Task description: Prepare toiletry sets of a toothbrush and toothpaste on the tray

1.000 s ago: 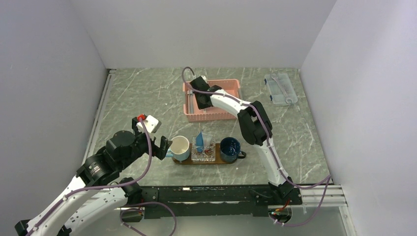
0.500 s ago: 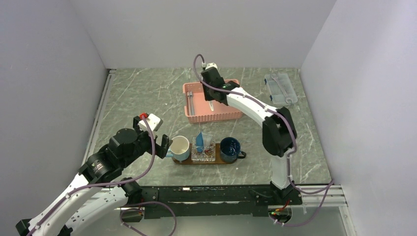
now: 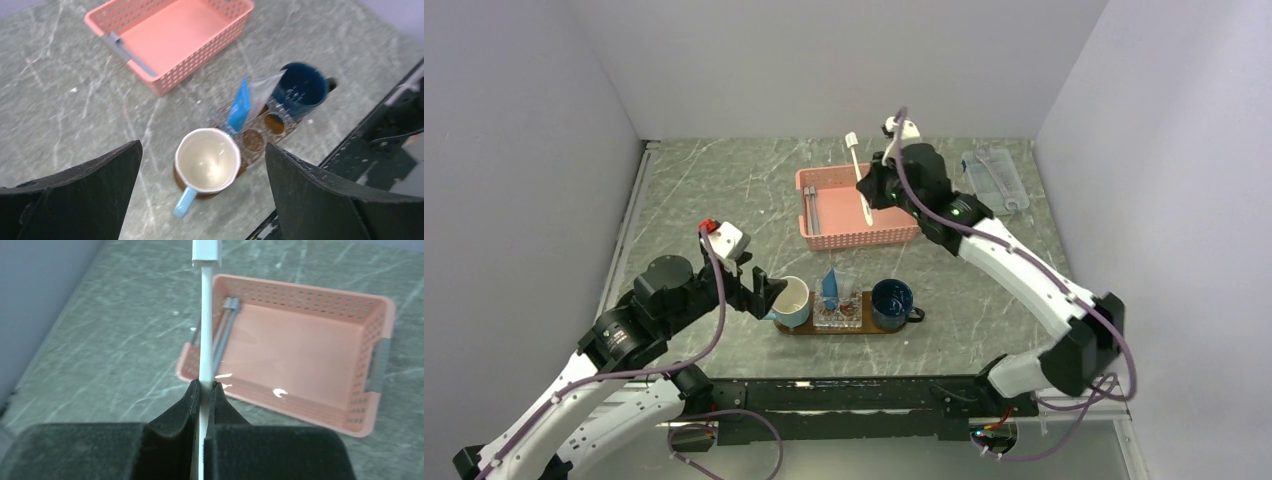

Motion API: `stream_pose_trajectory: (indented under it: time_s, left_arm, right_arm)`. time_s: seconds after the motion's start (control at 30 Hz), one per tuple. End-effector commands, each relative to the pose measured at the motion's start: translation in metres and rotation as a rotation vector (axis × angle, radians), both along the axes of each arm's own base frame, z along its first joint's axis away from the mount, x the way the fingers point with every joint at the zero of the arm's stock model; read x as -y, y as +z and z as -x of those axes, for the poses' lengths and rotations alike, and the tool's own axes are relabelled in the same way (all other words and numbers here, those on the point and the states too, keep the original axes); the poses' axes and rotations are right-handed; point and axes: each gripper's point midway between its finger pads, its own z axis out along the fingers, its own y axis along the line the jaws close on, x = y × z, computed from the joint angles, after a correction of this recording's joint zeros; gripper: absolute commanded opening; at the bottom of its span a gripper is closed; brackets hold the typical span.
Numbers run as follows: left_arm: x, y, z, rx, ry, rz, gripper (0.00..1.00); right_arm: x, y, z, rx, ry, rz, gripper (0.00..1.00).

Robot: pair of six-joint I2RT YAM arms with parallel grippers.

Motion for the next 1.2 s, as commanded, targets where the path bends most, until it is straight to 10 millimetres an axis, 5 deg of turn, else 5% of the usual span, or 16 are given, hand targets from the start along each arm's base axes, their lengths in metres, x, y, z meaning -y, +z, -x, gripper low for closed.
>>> stream_pose_trajectory:
  time_s: [0.0, 0.3, 0.53, 0.83, 1.17]
  left_arm:
    - [0.026, 0.053, 0.013, 0.039, -0.112, 0.214, 0.99]
    - [0.066, 0.075, 0.031, -0.032, -0.289, 0.447, 0.99]
    - [0.088, 0.086, 0.036, -0.072, -0.384, 0.594, 0.99]
    - [0.111, 0.096, 0.049, -0.096, -0.556, 0.741, 0.99]
    - [0.107, 0.114, 0.068, -0.052, -0.656, 0.822, 0.93]
  right_arm:
    - [-0.015, 0.049, 0.046, 0.076, 0.172, -0.230, 0.00]
    - [-0.022, 0.092, 0.144, 0.152, 0.493, -0.546, 0.00]
    - [-0.021, 0.119, 0.195, 0.189, 0.647, -0.744, 0.00]
    - [-0.032, 0.139, 0.221, 0.179, 0.704, -0.942, 0.00]
    - [-0.053, 0.147, 0.225, 0.173, 0.710, -1.005, 0.00]
